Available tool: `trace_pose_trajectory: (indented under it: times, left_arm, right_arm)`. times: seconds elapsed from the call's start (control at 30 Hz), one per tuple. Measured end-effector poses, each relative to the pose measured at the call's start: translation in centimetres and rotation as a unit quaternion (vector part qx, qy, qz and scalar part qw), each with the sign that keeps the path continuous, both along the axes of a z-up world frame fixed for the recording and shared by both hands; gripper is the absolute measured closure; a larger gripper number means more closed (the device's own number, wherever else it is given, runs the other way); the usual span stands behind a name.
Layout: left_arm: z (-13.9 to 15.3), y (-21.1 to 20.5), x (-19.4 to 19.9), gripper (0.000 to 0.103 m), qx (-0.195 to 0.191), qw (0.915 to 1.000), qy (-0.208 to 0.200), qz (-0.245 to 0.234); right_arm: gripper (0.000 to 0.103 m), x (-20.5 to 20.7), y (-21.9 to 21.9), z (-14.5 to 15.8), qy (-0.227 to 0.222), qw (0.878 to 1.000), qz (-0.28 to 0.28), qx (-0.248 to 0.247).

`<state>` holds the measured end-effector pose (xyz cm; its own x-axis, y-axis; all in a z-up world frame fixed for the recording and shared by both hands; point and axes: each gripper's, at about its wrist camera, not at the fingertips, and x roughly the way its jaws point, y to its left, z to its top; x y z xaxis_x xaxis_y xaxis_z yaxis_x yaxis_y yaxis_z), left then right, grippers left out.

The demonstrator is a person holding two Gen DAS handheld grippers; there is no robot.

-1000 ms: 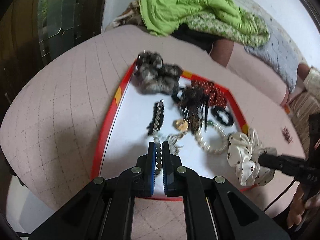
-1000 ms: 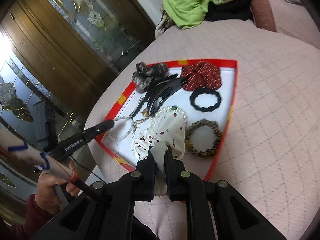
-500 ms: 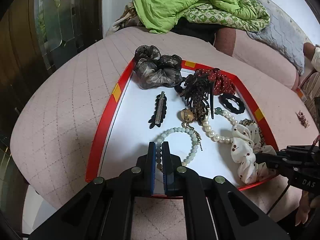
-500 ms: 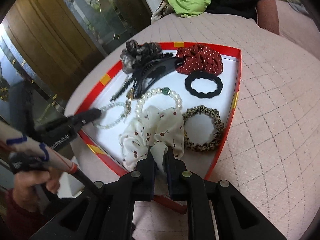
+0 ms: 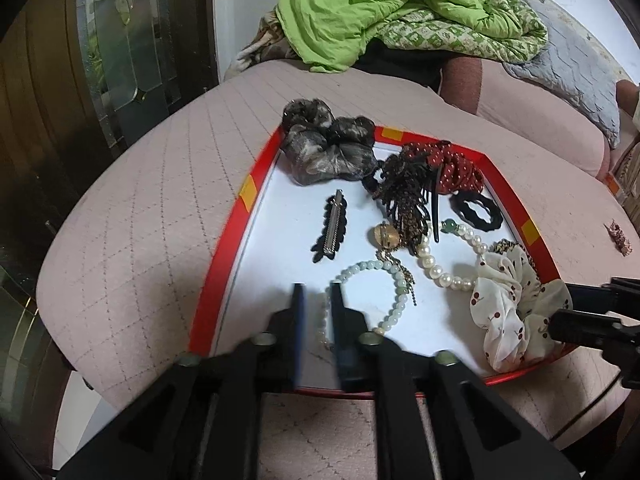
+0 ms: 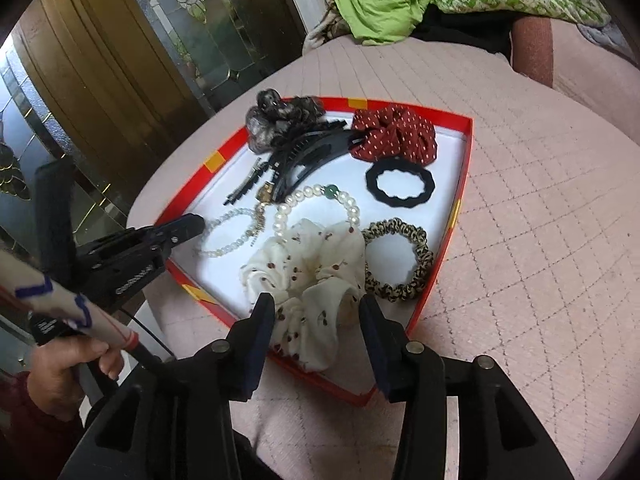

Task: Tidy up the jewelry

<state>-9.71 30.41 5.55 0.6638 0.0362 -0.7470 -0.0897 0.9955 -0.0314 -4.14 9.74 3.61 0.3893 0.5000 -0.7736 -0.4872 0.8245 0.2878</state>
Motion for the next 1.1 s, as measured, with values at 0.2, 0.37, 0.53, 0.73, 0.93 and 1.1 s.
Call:
trace_pose_trajectory:
  times: [0.2, 0.37, 0.53, 0.73, 0.93, 1.1]
  left_arm:
    - [2.0, -0.1, -0.5, 0.065, 0.009, 0.9996, -0.025, 0.009]
    - [4.8, -1.0, -1.0, 0.061, 0.019, 0.9982, -0.056, 0.012]
    - [9.0, -2.2, -2.1, 0.045, 0.024, 0.9934, -0.110, 0.024]
    - [14.0, -4.5, -5.1, 0.023, 0.035, 0.9818, -0.177, 0.059]
    - [16.6, -6.8, -8.5, 0.010, 0.060, 0.9700, -0.216, 0.094]
    - [16.0, -8.2, -11.5, 0.000, 0.082, 0.9658, -0.205, 0.136]
  right_arm:
    - [0.054, -1.5, -0.4, 2.5, -0.023, 1.000, -0.002, 0.012]
    - [0.048, -2.8, -1.8, 5.1, -0.056, 0.998, -0.024, 0.020]
    - [0.041, -3.7, -3.5, 7.7, -0.094, 0.994, -0.054, 0.011]
    - [0.035, -5.3, -5.9, 11.1, -0.141, 0.986, -0.089, 0.012]
    - [0.024, -8.2, -7.6, 13.6, -0.198, 0.975, -0.105, 0.000]
    - [0.017, -10.2, -8.2, 13.6, -0.220, 0.967, -0.124, -0.021]
